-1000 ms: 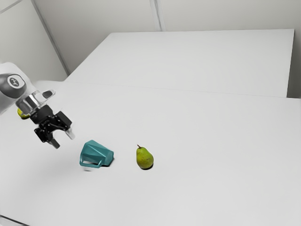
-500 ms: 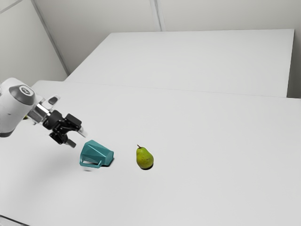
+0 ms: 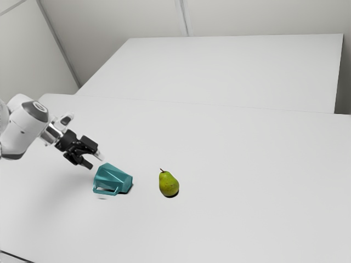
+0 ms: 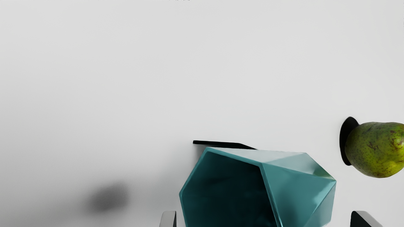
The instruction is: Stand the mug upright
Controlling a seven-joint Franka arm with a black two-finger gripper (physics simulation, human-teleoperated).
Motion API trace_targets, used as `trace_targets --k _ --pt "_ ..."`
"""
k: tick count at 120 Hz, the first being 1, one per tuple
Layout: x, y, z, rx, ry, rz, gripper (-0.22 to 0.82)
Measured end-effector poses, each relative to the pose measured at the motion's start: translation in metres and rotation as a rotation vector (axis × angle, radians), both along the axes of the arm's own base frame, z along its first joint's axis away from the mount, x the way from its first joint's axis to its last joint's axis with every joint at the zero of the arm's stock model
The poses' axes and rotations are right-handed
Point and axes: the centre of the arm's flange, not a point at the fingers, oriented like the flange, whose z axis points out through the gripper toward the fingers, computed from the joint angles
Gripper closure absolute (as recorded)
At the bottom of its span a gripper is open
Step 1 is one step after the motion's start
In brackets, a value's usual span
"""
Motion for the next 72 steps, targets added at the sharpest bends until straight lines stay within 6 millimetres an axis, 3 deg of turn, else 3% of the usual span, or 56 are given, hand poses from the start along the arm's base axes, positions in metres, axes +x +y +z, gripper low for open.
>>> trace_targets --k 72 --pt "-0.01 -0.021 -0.025 -0.174 -0.061 -0.046 0.0"
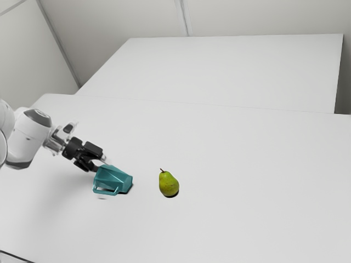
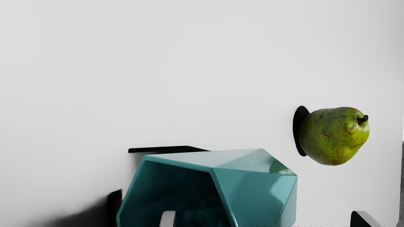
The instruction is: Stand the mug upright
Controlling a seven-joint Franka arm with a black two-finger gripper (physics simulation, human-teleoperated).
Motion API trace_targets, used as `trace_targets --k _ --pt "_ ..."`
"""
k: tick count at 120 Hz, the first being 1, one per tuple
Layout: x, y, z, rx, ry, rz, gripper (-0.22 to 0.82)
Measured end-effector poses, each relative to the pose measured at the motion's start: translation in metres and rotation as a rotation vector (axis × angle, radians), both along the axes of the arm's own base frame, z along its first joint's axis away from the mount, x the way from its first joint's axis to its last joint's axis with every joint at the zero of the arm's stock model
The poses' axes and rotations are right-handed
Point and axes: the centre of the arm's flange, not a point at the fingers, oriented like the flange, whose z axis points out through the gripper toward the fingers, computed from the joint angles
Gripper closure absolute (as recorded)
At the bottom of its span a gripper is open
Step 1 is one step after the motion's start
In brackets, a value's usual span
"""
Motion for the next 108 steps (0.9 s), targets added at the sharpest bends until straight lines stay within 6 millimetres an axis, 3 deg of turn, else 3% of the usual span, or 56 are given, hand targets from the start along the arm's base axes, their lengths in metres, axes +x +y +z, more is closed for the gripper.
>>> trace_targets --k 47,84,108 --pt "-0.009 -0.009 -0.008 -0.076 -0.008 -0.016 0.04" --pt "-0.013 -0.01 -0.015 -0.099 -0.008 -0.008 0.26" --pt "-0.013 -0.01 -0.015 -0.102 -0.014 -0.009 0.46"
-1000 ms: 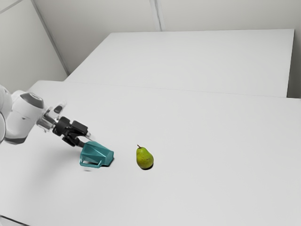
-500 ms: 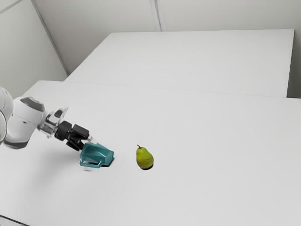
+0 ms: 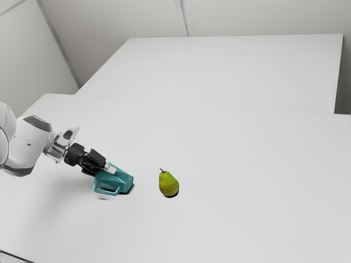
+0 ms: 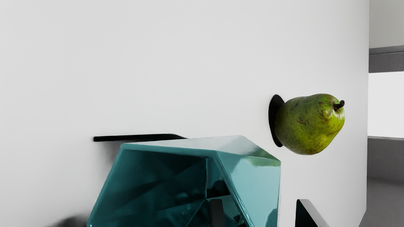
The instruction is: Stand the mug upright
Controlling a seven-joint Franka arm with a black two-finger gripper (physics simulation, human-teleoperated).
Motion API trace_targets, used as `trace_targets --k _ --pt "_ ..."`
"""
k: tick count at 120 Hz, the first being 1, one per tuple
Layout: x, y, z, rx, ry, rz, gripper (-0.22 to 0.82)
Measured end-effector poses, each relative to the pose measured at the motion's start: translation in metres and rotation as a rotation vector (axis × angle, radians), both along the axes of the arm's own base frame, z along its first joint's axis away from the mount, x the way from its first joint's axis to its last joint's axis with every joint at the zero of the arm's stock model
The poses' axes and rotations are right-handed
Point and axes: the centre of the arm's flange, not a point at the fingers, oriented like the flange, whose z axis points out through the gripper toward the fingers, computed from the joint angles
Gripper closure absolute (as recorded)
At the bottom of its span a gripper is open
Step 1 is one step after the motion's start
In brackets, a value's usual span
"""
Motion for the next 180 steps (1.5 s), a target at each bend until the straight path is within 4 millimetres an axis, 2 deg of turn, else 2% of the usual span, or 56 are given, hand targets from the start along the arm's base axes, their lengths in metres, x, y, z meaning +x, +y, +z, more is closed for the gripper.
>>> trace_targets --k 17,40,51,79,100,110,119,130,139,149,155,180 --pt "-0.001 0.0 -0.001 -0.001 -0.001 -0.002 0.6" --pt "0.003 -0.006 0.005 -0.007 -0.02 -0.009 0.69" --pt "0.008 -0.015 0.023 -0.019 -0.065 -0.027 0.74" --pt "0.026 -0.039 0.082 0.05 -0.173 -0.146 0.77" --pt "0.052 -0.053 0.114 0.246 -0.176 -0.288 0.77" --pt "0.071 -0.059 0.126 0.374 -0.164 -0.361 0.78" --pt "0.089 -0.082 0.135 0.491 -0.155 -0.459 0.78" --pt "0.101 -0.129 0.133 0.606 -0.148 -0.586 0.78" --pt "0.106 -0.149 0.131 0.674 -0.152 -0.625 0.78" --pt "0.108 -0.155 0.127 0.729 -0.159 -0.625 0.78" --pt "0.106 -0.157 0.118 0.754 -0.16 -0.617 0.78" --pt "0.105 -0.151 0.095 0.83 -0.194 -0.536 0.78"
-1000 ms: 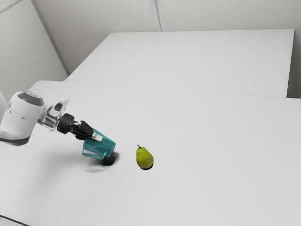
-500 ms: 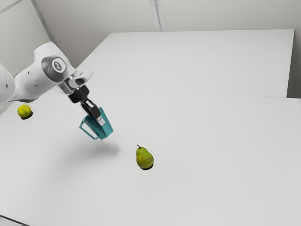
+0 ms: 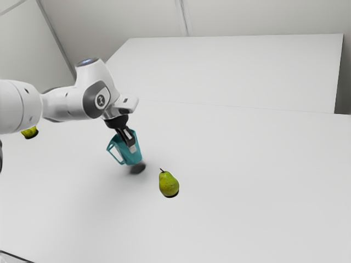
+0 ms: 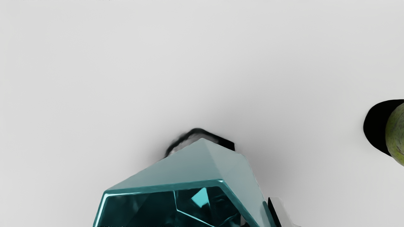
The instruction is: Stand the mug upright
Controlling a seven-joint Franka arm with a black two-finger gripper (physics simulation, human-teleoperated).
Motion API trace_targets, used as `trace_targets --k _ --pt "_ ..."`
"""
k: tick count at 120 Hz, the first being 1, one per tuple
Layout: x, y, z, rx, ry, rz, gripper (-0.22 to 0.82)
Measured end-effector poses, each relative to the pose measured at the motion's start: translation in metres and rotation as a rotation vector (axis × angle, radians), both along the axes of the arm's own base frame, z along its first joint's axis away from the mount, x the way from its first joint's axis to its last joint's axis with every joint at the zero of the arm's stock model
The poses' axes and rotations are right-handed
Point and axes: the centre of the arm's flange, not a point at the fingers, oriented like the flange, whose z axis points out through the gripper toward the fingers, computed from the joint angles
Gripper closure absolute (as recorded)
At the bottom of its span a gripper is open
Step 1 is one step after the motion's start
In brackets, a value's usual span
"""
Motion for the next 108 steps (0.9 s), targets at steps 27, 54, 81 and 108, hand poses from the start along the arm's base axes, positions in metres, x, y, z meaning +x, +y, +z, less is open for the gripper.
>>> trace_targets --k 27,54,81,108 --pt "0.005 0.001 -0.015 0.023 -0.053 0.052 0.78" --pt "-0.004 -0.002 -0.026 0.02 -0.063 0.087 0.78" --pt "-0.014 -0.002 -0.031 0.014 -0.072 0.115 0.78" --pt "-0.016 -0.002 -0.033 0.012 -0.074 0.131 0.68"
